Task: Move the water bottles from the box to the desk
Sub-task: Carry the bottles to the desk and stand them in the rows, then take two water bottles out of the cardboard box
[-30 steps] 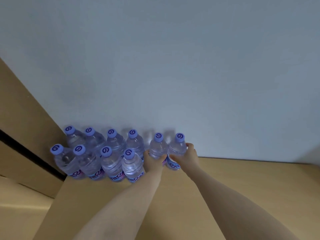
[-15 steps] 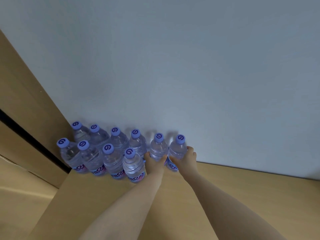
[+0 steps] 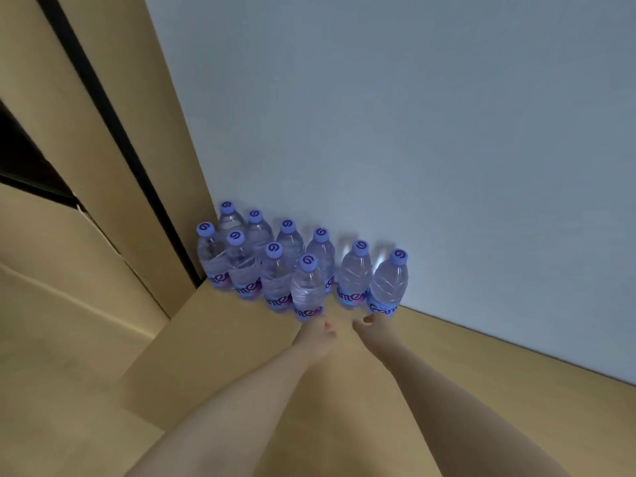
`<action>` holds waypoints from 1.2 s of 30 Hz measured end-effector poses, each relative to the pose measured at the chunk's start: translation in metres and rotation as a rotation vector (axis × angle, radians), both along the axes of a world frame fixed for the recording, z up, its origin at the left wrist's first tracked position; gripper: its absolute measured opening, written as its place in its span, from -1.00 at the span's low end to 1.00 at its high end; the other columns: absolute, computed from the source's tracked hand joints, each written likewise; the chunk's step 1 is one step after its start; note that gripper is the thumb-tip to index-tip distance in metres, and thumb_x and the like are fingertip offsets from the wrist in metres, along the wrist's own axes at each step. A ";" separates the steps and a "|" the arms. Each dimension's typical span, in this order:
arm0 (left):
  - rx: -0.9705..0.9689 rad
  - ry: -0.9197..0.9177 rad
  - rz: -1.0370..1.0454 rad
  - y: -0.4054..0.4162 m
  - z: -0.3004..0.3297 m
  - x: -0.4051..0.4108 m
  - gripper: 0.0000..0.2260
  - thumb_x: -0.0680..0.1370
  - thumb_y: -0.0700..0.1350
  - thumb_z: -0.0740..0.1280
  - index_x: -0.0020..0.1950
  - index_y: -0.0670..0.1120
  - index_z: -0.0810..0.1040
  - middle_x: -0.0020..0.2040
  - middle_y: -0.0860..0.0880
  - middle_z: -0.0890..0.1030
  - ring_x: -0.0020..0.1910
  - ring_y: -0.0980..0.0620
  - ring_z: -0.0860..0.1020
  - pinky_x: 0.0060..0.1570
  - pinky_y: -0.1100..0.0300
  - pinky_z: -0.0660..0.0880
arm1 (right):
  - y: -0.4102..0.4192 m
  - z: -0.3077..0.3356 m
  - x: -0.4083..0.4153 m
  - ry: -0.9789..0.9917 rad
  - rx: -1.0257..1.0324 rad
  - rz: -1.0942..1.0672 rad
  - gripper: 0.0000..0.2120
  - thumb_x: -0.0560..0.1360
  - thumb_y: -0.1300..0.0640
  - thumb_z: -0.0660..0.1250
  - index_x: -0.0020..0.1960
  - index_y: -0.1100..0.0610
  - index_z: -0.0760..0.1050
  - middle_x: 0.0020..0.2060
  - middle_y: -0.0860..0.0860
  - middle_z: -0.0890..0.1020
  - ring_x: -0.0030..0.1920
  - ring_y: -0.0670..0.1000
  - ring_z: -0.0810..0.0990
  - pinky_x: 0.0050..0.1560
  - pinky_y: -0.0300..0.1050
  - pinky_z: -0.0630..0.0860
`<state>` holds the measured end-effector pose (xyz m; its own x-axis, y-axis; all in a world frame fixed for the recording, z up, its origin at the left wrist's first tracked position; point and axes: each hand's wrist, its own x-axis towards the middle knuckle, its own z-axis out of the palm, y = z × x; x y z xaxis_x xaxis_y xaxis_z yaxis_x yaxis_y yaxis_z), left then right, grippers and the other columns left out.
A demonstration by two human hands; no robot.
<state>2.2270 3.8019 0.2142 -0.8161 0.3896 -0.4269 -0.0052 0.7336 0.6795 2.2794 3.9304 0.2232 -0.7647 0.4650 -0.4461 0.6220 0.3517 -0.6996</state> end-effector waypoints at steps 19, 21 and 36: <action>-0.337 0.159 0.495 -0.426 -0.006 0.011 -0.73 0.58 0.00 0.21 0.24 -0.03 0.49 0.21 -0.07 0.57 0.17 -0.09 0.55 0.07 0.14 0.45 | -0.358 0.002 -0.079 -0.004 0.197 0.681 -0.54 0.53 -0.07 0.28 0.29 0.23 0.41 0.18 0.14 0.53 0.13 0.12 0.52 0.02 -0.11 0.44; -0.411 0.140 0.522 -0.481 -0.007 0.011 -0.71 0.58 0.02 0.21 0.26 -0.05 0.46 0.23 -0.10 0.56 0.20 -0.09 0.54 0.09 0.12 0.45 | -0.410 0.001 -0.091 -0.028 0.184 0.750 -0.59 0.53 -0.09 0.27 0.19 0.21 0.43 0.07 0.12 0.54 0.04 0.11 0.54 -0.05 -0.07 0.46; -0.517 -0.135 0.844 -0.798 -0.020 0.015 -0.63 0.60 0.06 0.17 0.37 -0.04 0.35 0.33 -0.05 0.46 0.26 -0.07 0.47 0.21 0.07 0.43 | -0.749 -0.010 -0.169 -0.053 0.391 1.287 -0.43 0.57 -0.09 0.23 0.49 0.15 0.25 0.38 0.17 0.41 0.37 0.17 0.41 0.33 0.00 0.38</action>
